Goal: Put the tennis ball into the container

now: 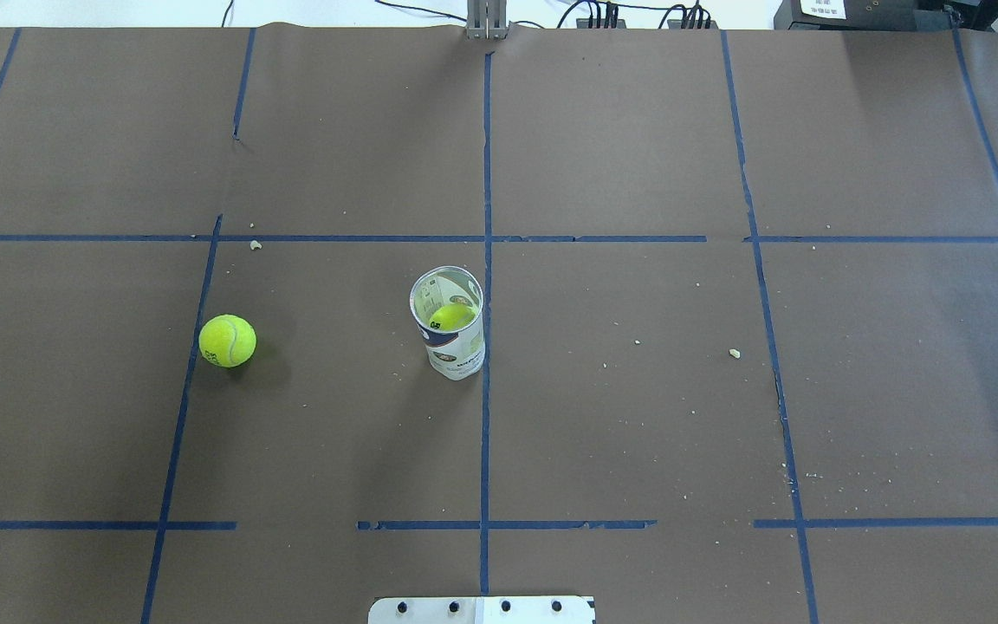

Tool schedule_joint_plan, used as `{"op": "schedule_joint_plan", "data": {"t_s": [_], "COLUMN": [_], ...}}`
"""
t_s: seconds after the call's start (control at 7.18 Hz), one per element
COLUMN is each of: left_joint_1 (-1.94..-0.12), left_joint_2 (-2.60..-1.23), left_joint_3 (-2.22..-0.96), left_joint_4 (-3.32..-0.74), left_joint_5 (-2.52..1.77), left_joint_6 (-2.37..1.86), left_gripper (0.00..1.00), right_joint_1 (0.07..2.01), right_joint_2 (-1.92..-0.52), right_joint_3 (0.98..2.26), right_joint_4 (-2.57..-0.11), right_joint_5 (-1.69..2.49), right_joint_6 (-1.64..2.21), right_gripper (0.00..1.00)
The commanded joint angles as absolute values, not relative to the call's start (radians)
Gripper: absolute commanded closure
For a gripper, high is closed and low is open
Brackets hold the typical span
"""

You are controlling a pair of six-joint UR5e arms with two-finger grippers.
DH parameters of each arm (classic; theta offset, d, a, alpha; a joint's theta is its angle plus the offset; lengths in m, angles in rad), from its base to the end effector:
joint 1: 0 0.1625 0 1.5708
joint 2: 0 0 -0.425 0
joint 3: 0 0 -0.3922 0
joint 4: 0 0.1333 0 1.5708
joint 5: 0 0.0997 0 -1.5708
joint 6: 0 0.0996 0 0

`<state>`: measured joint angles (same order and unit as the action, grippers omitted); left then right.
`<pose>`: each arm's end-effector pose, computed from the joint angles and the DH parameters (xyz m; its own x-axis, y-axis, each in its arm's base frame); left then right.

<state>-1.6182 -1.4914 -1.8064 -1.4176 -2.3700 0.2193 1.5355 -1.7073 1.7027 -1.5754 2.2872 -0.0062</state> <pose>-0.0833 -0.4502 0.5943 0.6902 0.1872 -0.6990 -0.1053 0.9817 0.1589 0.0526 -0.4355 0.6614 0.7537 -0.0268 0.6567 0.0400 0.9992 -0.0051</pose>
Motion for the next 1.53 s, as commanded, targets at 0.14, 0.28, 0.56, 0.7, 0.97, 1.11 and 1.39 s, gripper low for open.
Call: {"op": "schedule_joint_plan", "data": {"t_s": [0.14, 0.28, 0.56, 0.7, 0.97, 1.11, 1.39], "left_joint_1": [-1.618, -1.617, -1.614, -1.618, -1.618, -1.615, -1.483], "left_joint_2": [-1.494, -1.503, -1.607, -1.627, -1.647, -1.661, -1.675], "left_joint_3": [-1.821, -1.818, -1.798, -1.801, -1.795, -1.825, -1.921], "left_joint_4": [-1.414, -1.416, -1.477, -1.485, -1.493, -1.517, -1.526], "left_joint_5": [-2.367, -2.356, -2.333, -2.320, -2.330, -2.329, -2.329], "left_joint_6": [0.219, 0.218, 0.212, 0.207, 0.210, 0.206, -0.019], "left_gripper": [0.00, 0.00, 0.00, 0.00, 0.00, 0.00, 0.00], "right_joint_1": [1.536, 1.536, 1.536, 1.536, 1.536, 1.536, 1.536], "right_joint_2": [-1.707, -1.707, -1.707, -1.707, -1.707, -1.707, -1.707], "right_joint_3": [1.703, 1.703, 1.703, 1.703, 1.703, 1.703, 1.703], "right_joint_4": [-1.575, -1.575, -1.575, -1.575, -1.575, -1.575, -1.575], "right_joint_5": [2.287, 2.287, 2.287, 2.287, 2.287, 2.287, 2.287], "right_joint_6": [-0.006, -0.006, -0.006, -0.006, -0.006, -0.006, -0.006], "right_gripper": [0.00, 0.00, 0.00, 0.00, 0.00, 0.00, 0.00]}}
